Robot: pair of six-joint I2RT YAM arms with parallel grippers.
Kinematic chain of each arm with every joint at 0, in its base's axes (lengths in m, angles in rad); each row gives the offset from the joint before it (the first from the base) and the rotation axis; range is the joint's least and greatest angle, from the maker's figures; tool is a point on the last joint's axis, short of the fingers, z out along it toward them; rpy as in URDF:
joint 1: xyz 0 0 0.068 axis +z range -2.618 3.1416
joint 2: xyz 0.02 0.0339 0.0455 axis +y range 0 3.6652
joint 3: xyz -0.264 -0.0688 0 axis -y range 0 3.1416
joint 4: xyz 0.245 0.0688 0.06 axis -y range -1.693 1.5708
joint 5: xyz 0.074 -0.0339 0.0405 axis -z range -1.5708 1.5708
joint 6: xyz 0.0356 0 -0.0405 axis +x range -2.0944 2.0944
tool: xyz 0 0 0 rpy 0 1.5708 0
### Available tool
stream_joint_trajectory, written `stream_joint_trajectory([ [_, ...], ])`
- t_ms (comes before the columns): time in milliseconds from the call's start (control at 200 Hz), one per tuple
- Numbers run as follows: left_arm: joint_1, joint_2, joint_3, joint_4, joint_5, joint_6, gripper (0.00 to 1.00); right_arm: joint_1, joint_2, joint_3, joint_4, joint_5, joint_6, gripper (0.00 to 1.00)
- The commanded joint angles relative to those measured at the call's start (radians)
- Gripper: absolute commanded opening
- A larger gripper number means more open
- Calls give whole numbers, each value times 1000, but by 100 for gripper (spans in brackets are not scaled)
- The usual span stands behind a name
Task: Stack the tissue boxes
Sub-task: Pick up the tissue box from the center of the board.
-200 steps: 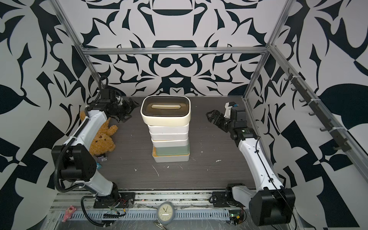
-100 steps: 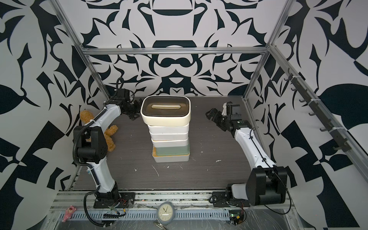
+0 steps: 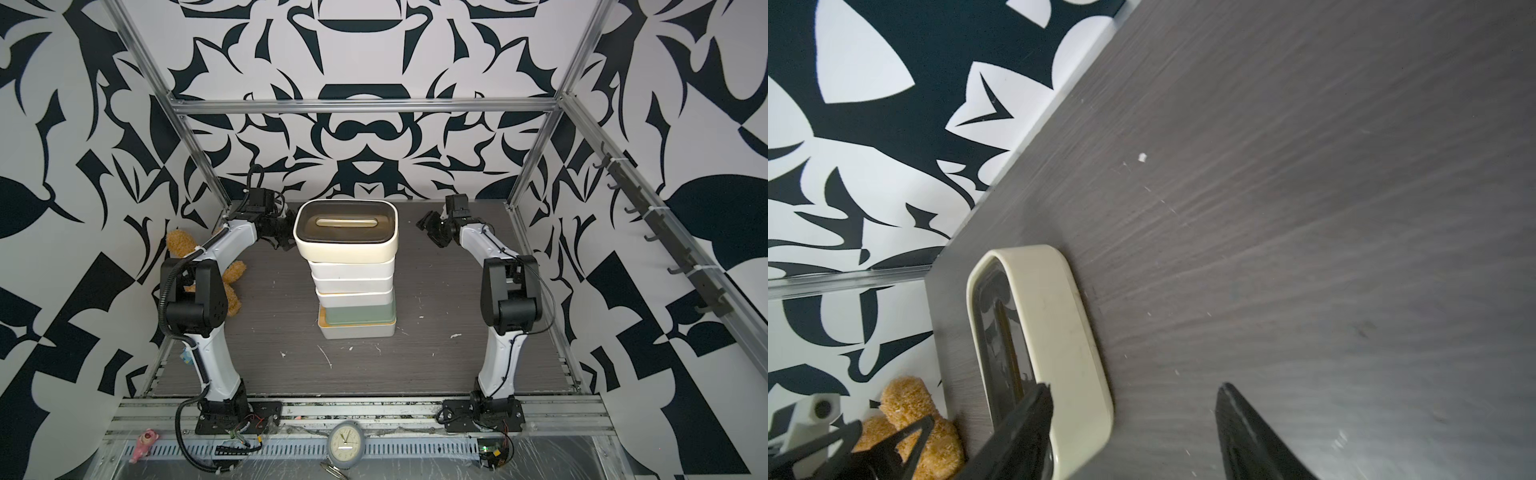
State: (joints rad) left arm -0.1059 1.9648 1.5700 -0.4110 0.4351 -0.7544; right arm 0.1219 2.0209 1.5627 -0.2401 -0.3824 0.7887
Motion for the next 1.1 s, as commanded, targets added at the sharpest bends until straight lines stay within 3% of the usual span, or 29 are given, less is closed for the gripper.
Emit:
stream_joint_trajectory([
  [0,0,-21,-21,11,24,13,99,43,52,104,36,-35,31,65],
  [615,1,-36,-57,0,-2,34,99,184,269,247,125,-192,93,58],
  [1095,-64,47,33,-103,-21,128,99,280,308,238,257,-290,173,58],
])
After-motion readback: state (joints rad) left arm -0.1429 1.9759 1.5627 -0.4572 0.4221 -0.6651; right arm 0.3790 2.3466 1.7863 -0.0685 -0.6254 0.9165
